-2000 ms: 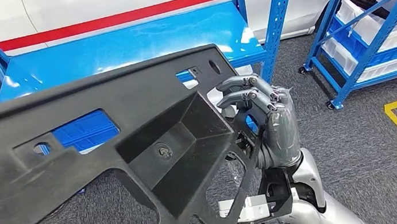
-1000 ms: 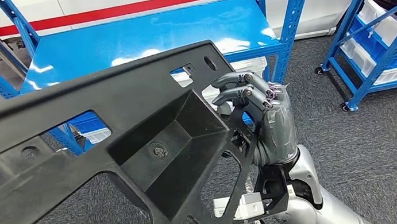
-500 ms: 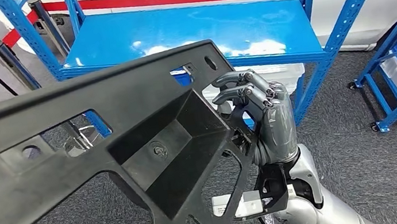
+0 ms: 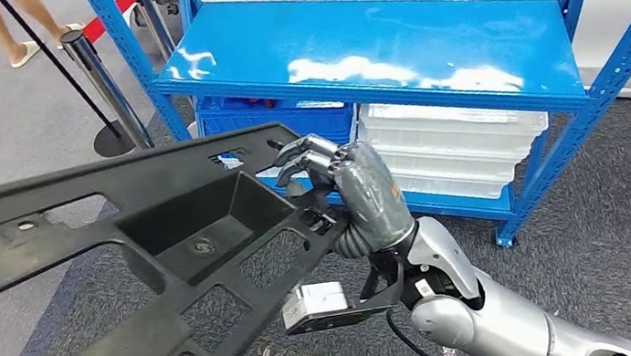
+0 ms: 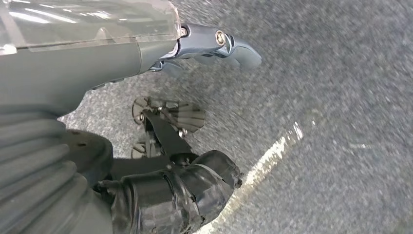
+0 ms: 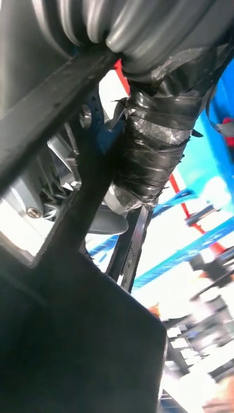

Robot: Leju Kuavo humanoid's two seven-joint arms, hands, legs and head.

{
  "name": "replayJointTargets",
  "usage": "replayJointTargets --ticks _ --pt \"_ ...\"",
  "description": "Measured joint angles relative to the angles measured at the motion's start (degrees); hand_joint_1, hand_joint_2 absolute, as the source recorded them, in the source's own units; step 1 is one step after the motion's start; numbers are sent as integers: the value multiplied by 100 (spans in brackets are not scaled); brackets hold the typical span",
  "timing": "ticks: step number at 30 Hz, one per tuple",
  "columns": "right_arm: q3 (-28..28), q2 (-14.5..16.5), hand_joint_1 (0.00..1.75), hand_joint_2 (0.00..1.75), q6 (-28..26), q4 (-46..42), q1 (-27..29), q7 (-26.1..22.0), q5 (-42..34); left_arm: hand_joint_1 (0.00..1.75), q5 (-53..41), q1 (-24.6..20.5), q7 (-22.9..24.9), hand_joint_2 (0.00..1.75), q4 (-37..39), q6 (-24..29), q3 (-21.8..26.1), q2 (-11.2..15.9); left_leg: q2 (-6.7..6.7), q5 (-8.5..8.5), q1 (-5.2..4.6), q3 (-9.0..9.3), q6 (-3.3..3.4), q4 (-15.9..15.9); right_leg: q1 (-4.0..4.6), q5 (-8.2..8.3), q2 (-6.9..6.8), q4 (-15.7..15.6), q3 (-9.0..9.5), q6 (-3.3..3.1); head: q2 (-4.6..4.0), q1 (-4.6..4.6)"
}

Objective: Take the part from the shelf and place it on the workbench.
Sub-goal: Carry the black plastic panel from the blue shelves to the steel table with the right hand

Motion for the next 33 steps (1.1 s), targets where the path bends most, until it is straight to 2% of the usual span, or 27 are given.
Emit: replayJointTargets --ticks 1,2,4,5,6,8,9,10,12,13,14,15,16,17,19,21,22,23,24,25,27,28,29,30,31,33 --pt "64 5 175 175 38 119 -35 22 91 0 -21 -5 23 175 0 0 -2 -1 14 97 -11 69 35 -113 16 -1 -75 0 -2 -2 0 2" --pt "115 15 175 175 63 230 -71 37 174 0 -46 -12 47 175 0 0 -4 -1 49 259 -34 242 87 -418 33 -2 -145 -2 -1 -3 0 3" --pt "199 50 175 175 87 427 -142 44 299 0 -89 -46 87 175 0 0 -8 -2 268 485 -111 631 231 -1149 65 -3 -282 -19 11 -1 0 29" --pt "237 71 175 175 93 527 -172 45 347 0 -110 -71 109 175 0 -1 -10 -5 353 531 -149 742 285 -1376 68 1 -343 -36 18 12 0 55" --pt "280 96 175 175 101 633 -201 46 389 0 -127 -91 129 175 0 -2 -15 -10 398 537 -179 778 325 -1484 65 7 -403 -59 29 30 0 86" --pt "351 152 175 175 121 834 -242 57 458 0 -156 -108 162 175 -1 -4 -27 -19 286 600 -176 815 352 -1583 64 16 -501 -118 66 84 0 127" --pt "383 179 175 175 130 928 -263 65 488 0 -164 -104 170 175 -1 -4 -31 -28 225 644 -156 865 355 -1664 63 -2 -455 -118 83 111 0 158" --pt "410 199 175 175 135 1012 -289 72 513 0 -170 -106 180 175 -1 -4 -34 -37 166 689 -128 921 362 -1745 61 -78 -334 -30 60 135 0 197" --pt "466 217 175 175 140 1177 -328 78 548 0 -182 -132 195 175 0 -5 -48 -55 43 755 -94 976 380 -1832 37 -358 12 485 -160 173 0 322" --pt "495 220 175 175 140 1252 -333 81 557 0 -187 -150 201 175 0 -7 -57 -57 -27 766 -86 968 395 -1831 28 -506 122 835 -332 187 0 383" --pt "522 221 175 175 140 1326 -326 85 563 0 -191 -161 205 175 0 -9 -68 -58 -108 769 -83 956 400 -1820 17 -578 173 1107 -478 203 0 438" --pt "547 221 175 175 140 1394 -321 88 567 0 -192 -163 209 175 0 -11 -76 -60 -194 764 -81 945 395 -1801 5 -547 195 1212 -553 219 0 486" --pt "570 223 175 175 139 1450 -322 92 570 0 -192 -158 214 175 0 -14 -85 -61 -284 754 -76 933 381 -1769 -10 -414 210 1108 -533 232 0 523" --pt "585 227 175 175 139 1494 -327 93 572 0 -192 -152 219 175 0 -15 -93 -62 -370 736 -69 919 361 -1724 -29 -210 244 821 -421 243 0 553" --pt "616 240 175 175 137 1560 -344 93 572 0 -192 -151 224 175 0 -17 -105 -67 -521 686 -53 850 299 -1599 -75 64 507 179 -151 260 0 613" --pt "641 259 175 175 134 1614 -352 92 572 0 -194 -160 228 175 0 -17 -110 -71 -646 673 -36 747 222 -1519 -85 85 709 -58 -57 251 0 654" --pt "648 269 175 175 129 1640 -355 90 572 0 -196 -158 231 175 0 -17 -113 -71 -709 684 -26 708 179 -1508 -65 85 701 -70 -58 233 0 672" --pt "652 280 175 175 122 1664 -358 84 572 0 -197 -147 233 175 0 -16 -116 -66 -749 697 -12 682 144 -1521 -64 97 626 -76 -53 199 0 687" --pt "653 292 175 175 115 1686 -365 76 572 0 -200 -135 234 175 0 -16 -119 -63 -690 690 -11 663 110 -1504 -64 110 563 -103 -34 166 0 700" --pt "654 309 175 175 100 1702 -372 63 568 0 -202 -130 235 175 0 -15 -120 -61 -557 641 -18 614 75 -1419 -76 122 492 -135 -11 133 0 691" --pt "656 334 175 175 70 1721 -377 33 553 0 -207 -142 239 175 0 -16 -121 -66 -196 400 -20 370 11 -942 -85 127 338 -176 30 83 0 679" --pt "657 340 175 175 57 1730 -374 21 539 0 -209 -152 242 175 0 -16 -122 -69 -91 253 -5 184 -18 -592 -77 117 251 -179 37 66 0 674" --pt "659 341 175 175 53 1743 -368 12 524 0 -212 -157 245 175 0 -17 -123 -71 -41 154 13 18 -40 -288 -71 106 164 -178 42 56 0 684" --pt "664 341 175 175 53 1759 -362 6 510 0 -217 -154 248 175 0 -17 -125 -71 -13 142 30 -71 -56 -132 -70 94 82 -177 48 56 0 682" --pt "671 341 175 175 53 1775 -357 0 496 0 -223 -148 251 175 0 -17 -126 -70 9 223 45 -53 -66 -176 -71 81 2 -177 57 62 0 682" --pt "685 345 175 175 52 1790 -356 -12 484 0 -238 -141 256 175 0 -17 -128 -67 129 557 59 288 -66 -803 -77 49 -135 -176 94 96 0 680"
